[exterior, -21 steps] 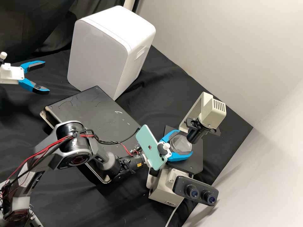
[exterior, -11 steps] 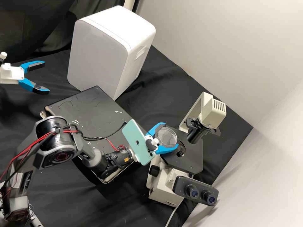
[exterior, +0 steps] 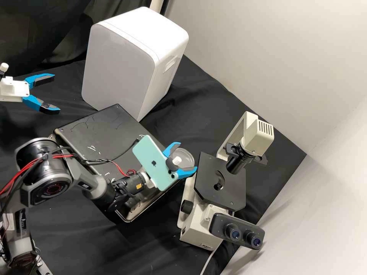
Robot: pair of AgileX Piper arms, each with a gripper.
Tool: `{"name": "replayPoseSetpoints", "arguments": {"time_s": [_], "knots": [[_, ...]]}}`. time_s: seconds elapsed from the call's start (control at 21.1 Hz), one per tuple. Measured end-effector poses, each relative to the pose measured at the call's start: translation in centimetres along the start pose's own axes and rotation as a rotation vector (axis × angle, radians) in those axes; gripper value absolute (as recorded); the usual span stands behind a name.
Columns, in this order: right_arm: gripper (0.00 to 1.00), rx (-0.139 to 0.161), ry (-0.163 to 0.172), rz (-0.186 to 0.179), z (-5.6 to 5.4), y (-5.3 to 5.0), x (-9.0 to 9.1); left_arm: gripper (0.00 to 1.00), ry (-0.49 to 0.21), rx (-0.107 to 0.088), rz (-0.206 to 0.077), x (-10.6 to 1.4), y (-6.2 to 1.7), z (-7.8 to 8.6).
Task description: Place the petri dish on the bench
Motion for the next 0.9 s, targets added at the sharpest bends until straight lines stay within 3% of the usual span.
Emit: {"name": "replayPoseSetpoints", "arguments": {"time_s": [0.09,0.33,0.62,0.9], "knots": [[0.00,0.000,0.001,-0.025,-0.4,-0.7,-0.7,1.00,0.000,0.000,0.000,0.0,0.00,0.0],[0.00,-0.017,0.032,-0.043,-1.5,-1.2,-2.0,1.00,0.000,0.000,0.000,0.0,0.00,0.0],[0.00,-0.034,0.042,-0.069,-1.7,-2.0,-2.3,1.00,0.000,0.000,0.000,0.0,0.00,0.0],[0.00,-0.055,0.090,-0.093,-3.1,-2.8,-2.8,1.00,0.000,0.000,0.002,0.0,0.03,0.0]]}}
